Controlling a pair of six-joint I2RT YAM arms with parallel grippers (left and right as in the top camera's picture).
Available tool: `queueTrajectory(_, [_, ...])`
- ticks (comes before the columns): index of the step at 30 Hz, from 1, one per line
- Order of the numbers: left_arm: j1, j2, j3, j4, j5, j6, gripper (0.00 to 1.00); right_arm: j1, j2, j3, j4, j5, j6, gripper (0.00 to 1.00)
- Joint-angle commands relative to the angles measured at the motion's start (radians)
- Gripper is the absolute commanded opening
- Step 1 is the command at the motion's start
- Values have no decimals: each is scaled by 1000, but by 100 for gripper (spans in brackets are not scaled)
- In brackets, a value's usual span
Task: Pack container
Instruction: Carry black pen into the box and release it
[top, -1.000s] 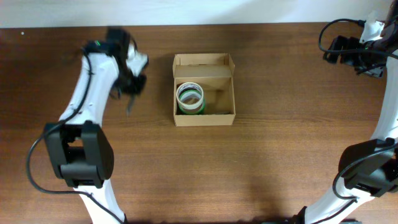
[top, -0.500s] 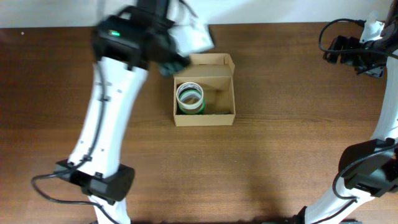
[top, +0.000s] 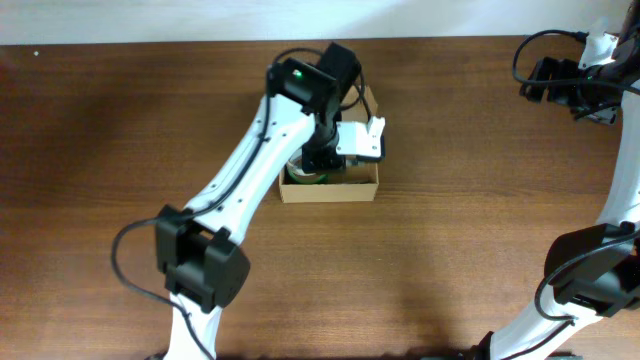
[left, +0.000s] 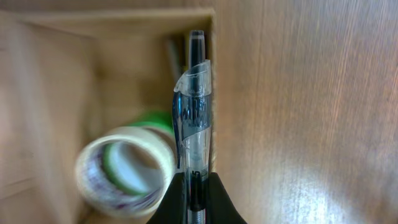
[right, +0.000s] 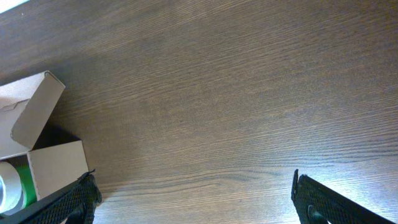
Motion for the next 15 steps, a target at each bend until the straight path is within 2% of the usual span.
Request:
queueTrajectory(1, [-4, 36, -25, 6, 3, 23, 2, 0, 4, -3, -1, 6, 5, 99])
queueTrajectory(15, [-3, 111, -64, 79, 4, 23, 2, 0, 4, -3, -1, 6, 5, 99])
